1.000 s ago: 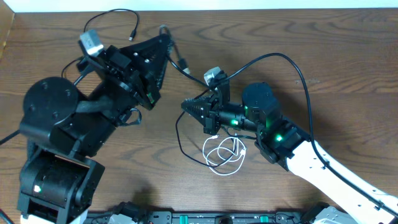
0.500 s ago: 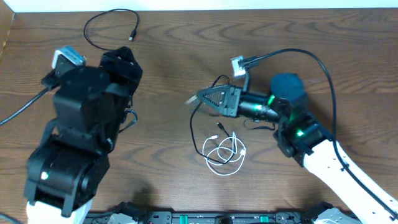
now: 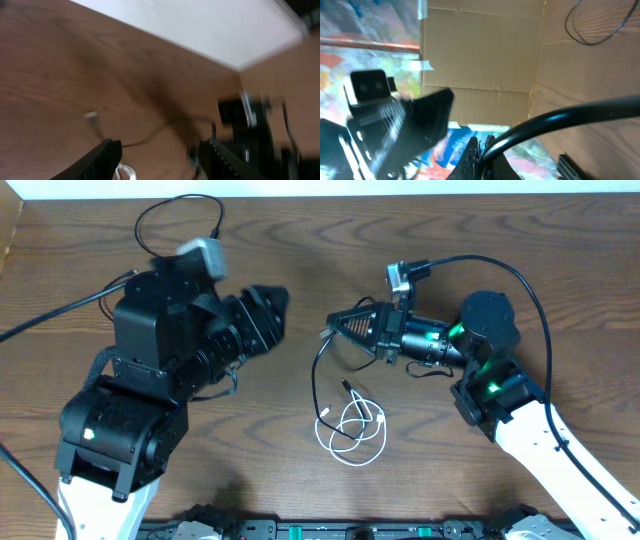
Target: Untangle cables
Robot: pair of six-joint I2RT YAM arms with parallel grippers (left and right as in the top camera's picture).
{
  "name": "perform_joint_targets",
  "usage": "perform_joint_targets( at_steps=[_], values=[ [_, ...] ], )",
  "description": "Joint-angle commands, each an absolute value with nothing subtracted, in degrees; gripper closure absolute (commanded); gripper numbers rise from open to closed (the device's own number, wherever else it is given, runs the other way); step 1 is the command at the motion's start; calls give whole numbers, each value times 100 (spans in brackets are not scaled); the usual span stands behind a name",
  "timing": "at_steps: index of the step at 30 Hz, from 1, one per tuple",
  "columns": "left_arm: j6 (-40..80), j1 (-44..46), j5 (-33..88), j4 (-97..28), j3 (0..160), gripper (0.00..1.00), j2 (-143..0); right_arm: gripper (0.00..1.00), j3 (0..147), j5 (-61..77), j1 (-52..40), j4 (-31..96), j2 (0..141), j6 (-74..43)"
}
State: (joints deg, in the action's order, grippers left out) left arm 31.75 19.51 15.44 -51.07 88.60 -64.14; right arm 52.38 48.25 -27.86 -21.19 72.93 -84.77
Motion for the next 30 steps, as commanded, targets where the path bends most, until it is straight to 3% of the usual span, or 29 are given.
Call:
perform_joint_targets(
  at_steps=[1, 4, 22, 25, 28, 30],
  values=[
    [2102, 1933, 2528, -5295, 8901, 45, -6401, 99, 5262, 4904, -2783, -2464, 7199, -8836],
    [1831, 1935, 2532, -5509, 8901, 56, -6407, 99, 5262, 4904, -2783, -2971, 7199, -9332],
    [1354, 2093, 3962, -5592, 8901, 57, -6635, 99, 5262, 4786, -2943, -3282, 7201, -9557],
    [1356, 2093, 3964, -5592, 8901, 62, -6842, 98, 5262, 4748, -3006, -3282, 7201, -9577],
    [1358, 2093, 3964, -5588, 8901, 74, -7011, 99, 5262, 4757, -3009, -3280, 7201, -9574],
    [1358, 2093, 3964, -5564, 8901, 75, -7074, 99, 5262, 4777, -2987, -3280, 7201, -9572]
  ],
)
